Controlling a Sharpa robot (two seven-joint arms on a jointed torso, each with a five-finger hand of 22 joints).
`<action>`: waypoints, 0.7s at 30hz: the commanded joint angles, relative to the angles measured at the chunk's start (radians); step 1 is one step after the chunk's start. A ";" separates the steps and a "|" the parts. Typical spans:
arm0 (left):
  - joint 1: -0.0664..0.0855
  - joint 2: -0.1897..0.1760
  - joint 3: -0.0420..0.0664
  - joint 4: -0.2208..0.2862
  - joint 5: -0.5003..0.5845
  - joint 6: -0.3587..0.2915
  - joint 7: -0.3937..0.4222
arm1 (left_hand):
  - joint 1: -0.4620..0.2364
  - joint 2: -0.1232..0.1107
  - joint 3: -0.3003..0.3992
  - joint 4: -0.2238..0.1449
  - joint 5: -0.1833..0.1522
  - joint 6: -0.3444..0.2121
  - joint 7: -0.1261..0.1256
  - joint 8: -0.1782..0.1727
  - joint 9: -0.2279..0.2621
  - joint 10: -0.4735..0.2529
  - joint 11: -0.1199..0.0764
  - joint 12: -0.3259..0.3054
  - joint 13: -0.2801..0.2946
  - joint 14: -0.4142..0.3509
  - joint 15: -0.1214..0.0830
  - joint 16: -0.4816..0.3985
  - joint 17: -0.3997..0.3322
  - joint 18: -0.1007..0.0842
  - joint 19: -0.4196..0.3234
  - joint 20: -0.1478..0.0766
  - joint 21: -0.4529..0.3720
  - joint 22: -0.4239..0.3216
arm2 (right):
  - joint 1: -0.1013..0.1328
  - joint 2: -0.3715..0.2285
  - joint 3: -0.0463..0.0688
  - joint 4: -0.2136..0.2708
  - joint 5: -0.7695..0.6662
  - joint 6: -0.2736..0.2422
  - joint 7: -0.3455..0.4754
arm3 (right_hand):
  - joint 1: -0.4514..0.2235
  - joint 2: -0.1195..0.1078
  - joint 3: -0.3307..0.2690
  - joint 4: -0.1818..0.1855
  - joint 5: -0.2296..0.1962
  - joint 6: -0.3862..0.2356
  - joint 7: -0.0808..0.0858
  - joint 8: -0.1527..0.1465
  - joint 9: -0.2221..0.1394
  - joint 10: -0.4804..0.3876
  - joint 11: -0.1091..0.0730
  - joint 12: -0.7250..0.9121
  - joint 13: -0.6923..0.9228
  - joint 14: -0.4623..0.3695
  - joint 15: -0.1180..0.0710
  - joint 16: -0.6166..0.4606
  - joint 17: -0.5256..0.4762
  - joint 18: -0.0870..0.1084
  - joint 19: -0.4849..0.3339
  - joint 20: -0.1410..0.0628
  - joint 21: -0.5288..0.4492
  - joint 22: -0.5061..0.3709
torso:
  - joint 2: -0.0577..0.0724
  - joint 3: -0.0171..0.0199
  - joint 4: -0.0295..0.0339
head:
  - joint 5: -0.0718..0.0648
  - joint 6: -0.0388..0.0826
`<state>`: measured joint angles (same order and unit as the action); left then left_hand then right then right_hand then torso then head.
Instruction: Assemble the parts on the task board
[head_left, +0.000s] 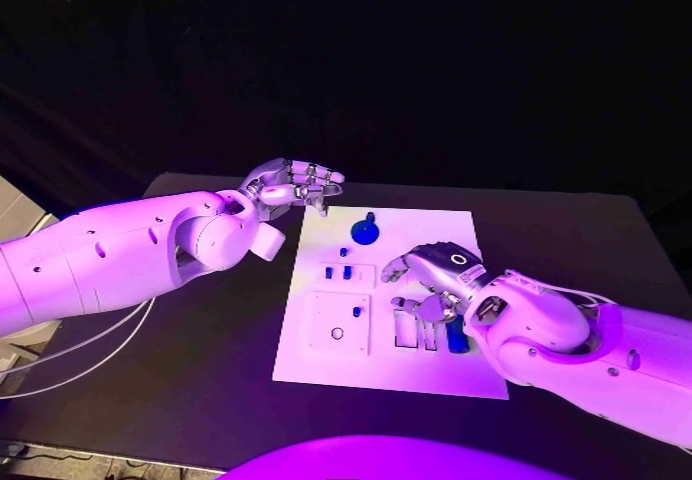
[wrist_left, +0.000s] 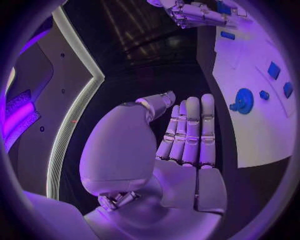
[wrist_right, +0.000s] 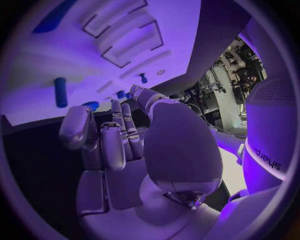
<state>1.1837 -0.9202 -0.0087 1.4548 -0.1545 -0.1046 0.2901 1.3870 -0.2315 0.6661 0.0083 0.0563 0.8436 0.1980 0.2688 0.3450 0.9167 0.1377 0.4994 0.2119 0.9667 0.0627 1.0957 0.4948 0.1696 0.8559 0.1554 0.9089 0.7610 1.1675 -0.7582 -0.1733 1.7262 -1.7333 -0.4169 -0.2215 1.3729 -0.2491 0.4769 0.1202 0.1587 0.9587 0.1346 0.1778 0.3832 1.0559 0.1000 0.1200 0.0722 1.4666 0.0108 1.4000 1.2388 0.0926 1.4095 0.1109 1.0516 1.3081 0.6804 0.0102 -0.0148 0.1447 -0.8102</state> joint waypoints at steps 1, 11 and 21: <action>0.001 -0.001 0.001 0.006 0.006 0.018 0.003 | 0.006 0.006 -0.004 0.000 0.000 -0.004 0.005 -0.004 -0.002 -0.009 -0.001 0.004 -0.001 -0.006 0.001 -0.005 -0.001 0.015 -0.001 0.002 -0.004 -0.001 | 0.029 -0.042 0.003 -0.002 0.068 0.060 0.004 | 0.005 -0.002 -0.006 0.002 -0.001 0.000 0.003 -0.007 -0.001 0.002 -0.001 0.004 0.001 0.033 0.003 0.006 0.003 0.001 0.007 0.001 0.006 0.022 | -0.001 -0.0016 -0.0039 | -0.012 0.006; 0.001 -0.001 0.001 0.004 0.006 0.022 0.003 | 0.006 0.006 -0.006 0.000 0.000 -0.005 0.005 -0.005 -0.002 -0.011 0.000 0.004 -0.002 -0.007 0.001 -0.007 -0.002 0.014 -0.001 0.002 -0.005 -0.002 | 0.064 -0.078 0.006 -0.060 0.086 0.109 0.012 | 0.153 0.056 -0.376 0.140 0.016 -0.035 -0.019 -0.043 -0.019 -0.150 0.023 0.043 -0.001 0.011 0.023 -0.029 -0.071 0.022 -0.027 0.017 -0.145 -0.051 | 0.000 0.0004 -0.0036 | -0.015 0.013; 0.001 0.001 0.001 0.001 0.006 0.025 0.001 | 0.006 0.006 -0.006 0.000 0.000 -0.005 0.005 -0.005 -0.002 -0.011 0.000 0.004 -0.002 -0.007 0.001 -0.007 -0.002 0.014 -0.001 0.002 -0.005 -0.002 | 0.059 -0.045 0.004 -0.099 0.075 0.146 0.007 | 0.196 0.069 -0.388 0.170 0.012 -0.029 -0.016 -0.044 -0.020 -0.140 0.016 0.091 0.003 0.020 0.017 -0.014 -0.052 0.018 -0.011 0.013 -0.122 -0.041 | 0.000 -0.0013 -0.0031 | -0.013 0.012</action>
<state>1.1837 -0.9213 -0.0087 1.4552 -0.1544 -0.0987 0.2879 1.3870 -0.2315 0.6662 0.0083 0.0563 0.8399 0.2017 0.2688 0.3439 0.9094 0.1377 0.4994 0.2111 0.9667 0.0627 1.0956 0.4935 0.1696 0.8559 0.1554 0.9090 0.7596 1.2278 -0.8063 -0.1688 1.6295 -1.6546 -0.3153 -0.2193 1.5627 -0.1802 0.0840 0.2874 0.1742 0.9272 0.1158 0.1380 0.3642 0.9092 0.1167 0.2091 0.0742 1.4665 0.0286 1.3836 1.1856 0.1081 1.3939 0.1261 0.9277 1.2665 0.6803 0.0096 -0.0178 0.1312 -0.7979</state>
